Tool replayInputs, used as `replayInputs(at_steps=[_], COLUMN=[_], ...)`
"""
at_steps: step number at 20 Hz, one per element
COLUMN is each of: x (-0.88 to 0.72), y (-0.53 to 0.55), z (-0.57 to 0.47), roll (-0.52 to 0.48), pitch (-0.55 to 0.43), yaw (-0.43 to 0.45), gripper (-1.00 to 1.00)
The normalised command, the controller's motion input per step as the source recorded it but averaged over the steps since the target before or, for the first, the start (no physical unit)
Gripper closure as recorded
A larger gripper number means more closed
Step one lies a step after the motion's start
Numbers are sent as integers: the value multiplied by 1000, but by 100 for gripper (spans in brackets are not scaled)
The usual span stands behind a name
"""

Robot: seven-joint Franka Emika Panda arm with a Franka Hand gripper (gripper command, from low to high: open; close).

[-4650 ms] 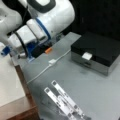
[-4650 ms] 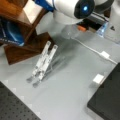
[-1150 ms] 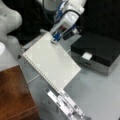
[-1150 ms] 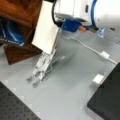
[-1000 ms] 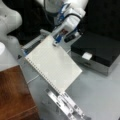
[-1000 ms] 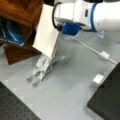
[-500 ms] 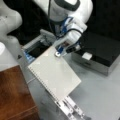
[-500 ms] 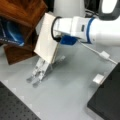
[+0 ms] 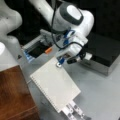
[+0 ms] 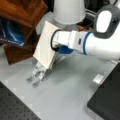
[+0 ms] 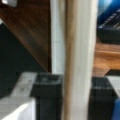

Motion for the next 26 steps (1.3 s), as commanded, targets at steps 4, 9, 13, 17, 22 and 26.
replayInputs(at_steps=[4, 9, 13, 17, 22, 26], x=[45, 20, -36, -98, -128, -166], y=[-66, -228, -221, -132, -63, -52], z=[-145, -349, -347, -231, -97, -57], roll=[-170, -121, -191, -185, -158, -146], pitch=[-151, -191, -180, -149, -132, -134], yaw=[83, 144, 182, 166, 155, 159], gripper=[100, 100, 100, 100, 100, 100])
